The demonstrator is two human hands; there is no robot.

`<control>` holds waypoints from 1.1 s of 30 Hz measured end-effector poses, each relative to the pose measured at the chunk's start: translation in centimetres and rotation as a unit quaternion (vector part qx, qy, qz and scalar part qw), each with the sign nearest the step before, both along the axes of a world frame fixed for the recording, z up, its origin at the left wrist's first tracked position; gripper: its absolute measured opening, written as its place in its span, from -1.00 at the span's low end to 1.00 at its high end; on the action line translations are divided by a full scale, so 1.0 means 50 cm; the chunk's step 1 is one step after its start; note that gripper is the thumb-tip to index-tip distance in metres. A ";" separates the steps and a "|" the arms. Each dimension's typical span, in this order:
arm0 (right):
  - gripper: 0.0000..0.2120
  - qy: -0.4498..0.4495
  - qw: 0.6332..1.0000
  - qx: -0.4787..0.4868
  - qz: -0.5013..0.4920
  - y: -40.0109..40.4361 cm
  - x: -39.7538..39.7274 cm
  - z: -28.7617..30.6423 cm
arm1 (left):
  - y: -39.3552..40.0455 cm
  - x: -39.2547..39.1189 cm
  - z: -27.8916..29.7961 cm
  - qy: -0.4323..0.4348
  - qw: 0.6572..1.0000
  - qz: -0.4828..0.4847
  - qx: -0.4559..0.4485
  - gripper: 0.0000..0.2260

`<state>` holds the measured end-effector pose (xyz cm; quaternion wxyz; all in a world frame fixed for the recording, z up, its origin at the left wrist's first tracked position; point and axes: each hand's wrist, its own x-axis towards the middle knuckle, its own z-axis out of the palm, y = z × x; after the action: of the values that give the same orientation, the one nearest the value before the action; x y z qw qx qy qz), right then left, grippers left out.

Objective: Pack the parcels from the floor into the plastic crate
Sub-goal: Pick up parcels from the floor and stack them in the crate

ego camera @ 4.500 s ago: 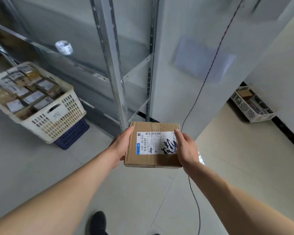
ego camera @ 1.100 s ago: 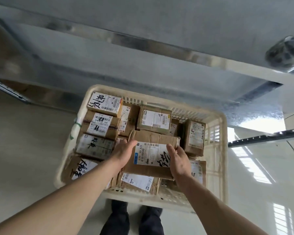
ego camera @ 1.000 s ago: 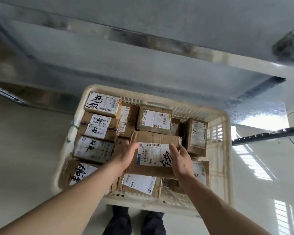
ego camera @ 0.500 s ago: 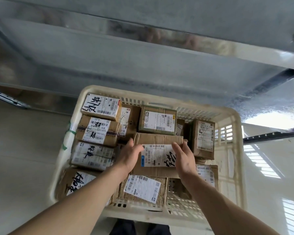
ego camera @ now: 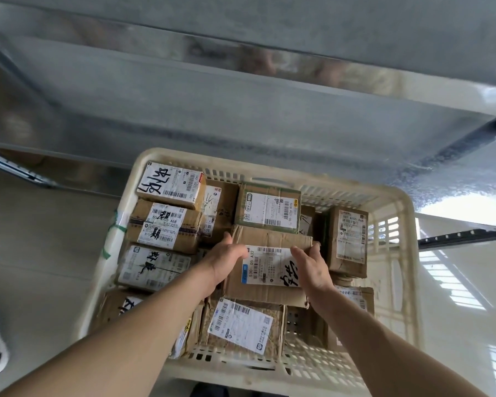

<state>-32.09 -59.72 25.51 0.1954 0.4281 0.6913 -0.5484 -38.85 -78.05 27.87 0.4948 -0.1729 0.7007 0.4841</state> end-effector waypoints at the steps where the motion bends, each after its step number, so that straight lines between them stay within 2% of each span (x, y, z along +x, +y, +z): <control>1: -0.45 -0.004 1.000 0.004 0.006 0.003 0.000 -0.003 | 0.004 -0.002 0.002 -0.004 1.000 -0.004 0.001 -0.02; 5: -0.13 -0.014 1.000 0.019 0.013 0.019 0.002 -0.021 | 0.015 -0.007 0.001 -0.012 1.000 0.000 0.012 0.00; 9: -0.40 -0.020 1.000 0.004 0.024 0.010 -0.007 0.006 | 0.017 -0.010 -0.011 -0.008 1.000 0.002 0.019 0.02; 12: -0.45 -0.018 1.000 -0.008 0.024 0.009 -0.011 -0.002 | 0.014 -0.006 -0.014 0.011 1.000 0.013 0.014 0.02; 14: -0.50 -0.012 1.000 -0.008 0.018 0.008 -0.007 -0.013 | 0.008 0.008 -0.016 0.038 0.999 0.001 -0.028 -0.02; 16: -0.48 0.000 1.000 -0.009 0.009 0.010 -0.001 -0.026 | 0.006 0.029 -0.015 0.055 0.997 -0.028 -0.055 -0.06; 18: -0.43 0.011 1.000 -0.011 -0.003 0.008 -0.001 -0.030 | 0.009 0.043 -0.012 0.045 0.998 -0.033 -0.030 -0.09; 23: -0.37 0.026 1.000 -0.016 -0.004 0.004 -0.001 -0.040 | 0.007 0.030 -0.016 0.010 1.000 -0.005 -0.008 0.00; 28: -0.33 0.040 0.999 -0.024 0.010 0.005 0.001 -0.048 | 0.006 0.022 -0.026 -0.004 0.999 -0.041 -0.030 0.01; 30: -0.36 0.025 0.999 -0.033 0.017 0.007 0.001 -0.042 | 0.007 0.018 -0.025 0.043 0.990 -0.109 -0.077 -0.09; 31: -0.34 0.016 0.999 -0.031 0.027 0.008 0.003 -0.040 | 0.007 0.020 -0.018 0.104 0.975 -0.153 -0.123 -0.18; 33: -0.16 0.004 0.998 0.015 0.064 0.010 0.005 -0.035 | -0.008 0.025 -0.006 0.298 0.904 -0.213 -0.220 -0.28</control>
<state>-31.82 -59.25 23.78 0.2213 0.3838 0.7262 -0.5258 -37.62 -78.46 27.56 0.3030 0.0282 0.9245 0.2297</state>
